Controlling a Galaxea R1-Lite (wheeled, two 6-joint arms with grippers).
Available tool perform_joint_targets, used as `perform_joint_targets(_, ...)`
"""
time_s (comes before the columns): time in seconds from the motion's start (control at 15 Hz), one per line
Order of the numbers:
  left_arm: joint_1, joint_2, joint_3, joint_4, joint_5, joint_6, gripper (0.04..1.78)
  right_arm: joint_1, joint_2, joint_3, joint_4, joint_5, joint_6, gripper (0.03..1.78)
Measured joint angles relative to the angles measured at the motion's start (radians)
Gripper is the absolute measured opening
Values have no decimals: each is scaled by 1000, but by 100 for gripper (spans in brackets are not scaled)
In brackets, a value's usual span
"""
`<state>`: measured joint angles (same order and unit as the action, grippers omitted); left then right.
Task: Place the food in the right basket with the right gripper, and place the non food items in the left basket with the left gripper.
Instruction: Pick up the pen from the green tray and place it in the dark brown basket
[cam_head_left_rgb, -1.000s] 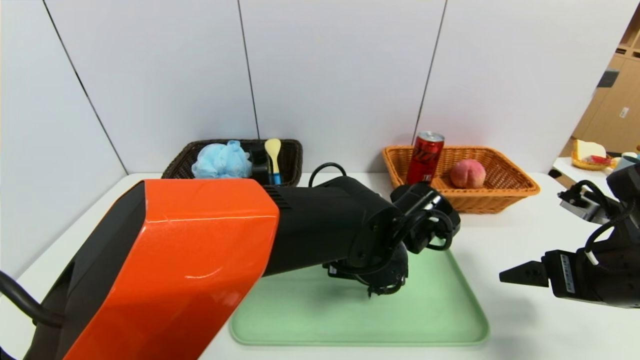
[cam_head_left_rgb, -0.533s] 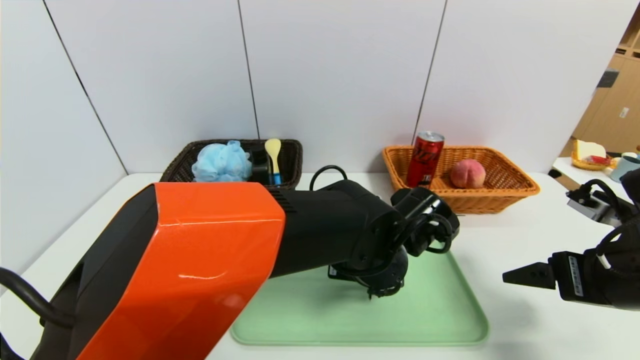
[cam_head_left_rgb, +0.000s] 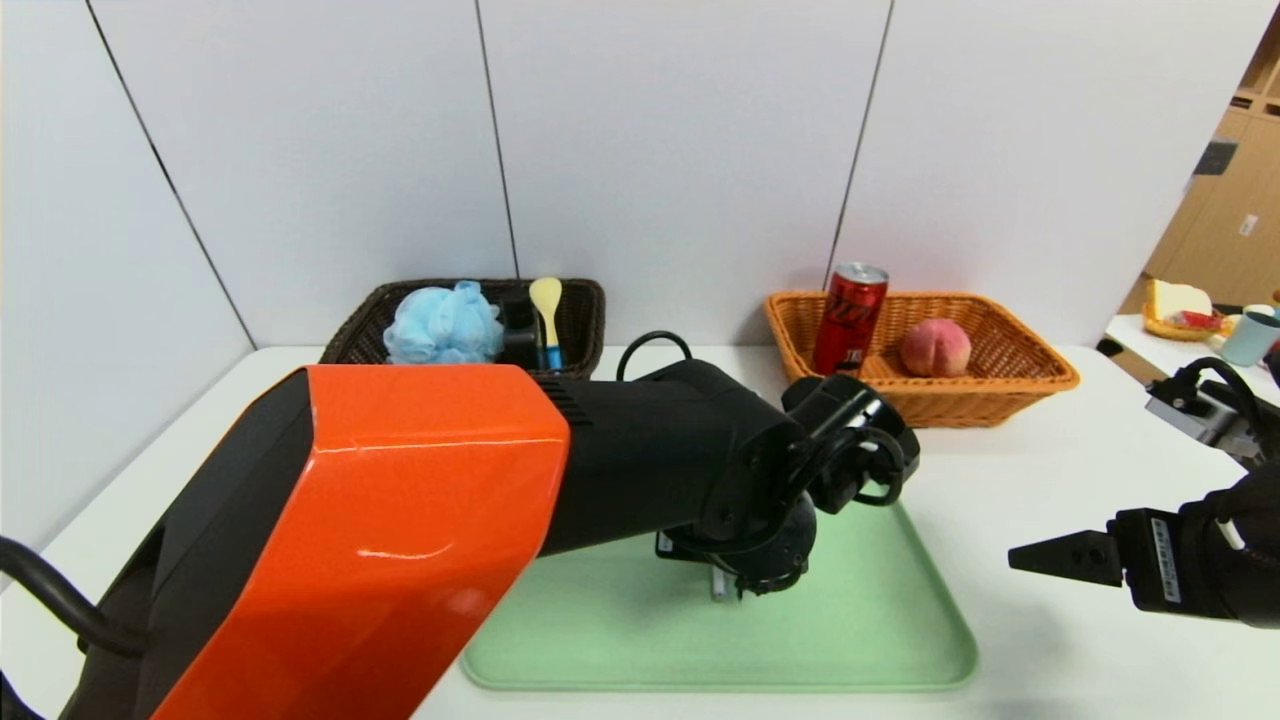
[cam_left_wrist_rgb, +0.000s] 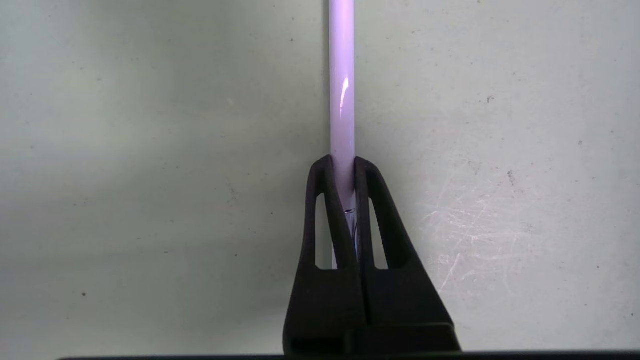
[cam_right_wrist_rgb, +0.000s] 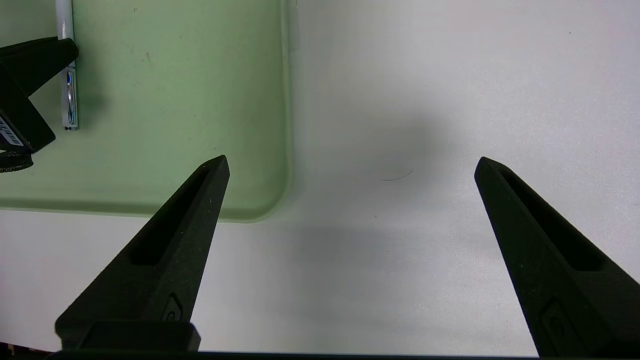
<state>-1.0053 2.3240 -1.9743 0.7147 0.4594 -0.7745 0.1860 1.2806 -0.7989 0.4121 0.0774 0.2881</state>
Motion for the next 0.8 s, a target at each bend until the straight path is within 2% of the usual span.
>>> perform_joint_targets(0.4,1,-44,1,5,-15,-6,5,1,-19,5,0,-3,0,170)
perform_joint_targets(0.8,40,-246,1,1,-164,-46,5,1,-21,8,0,-4,0,170)
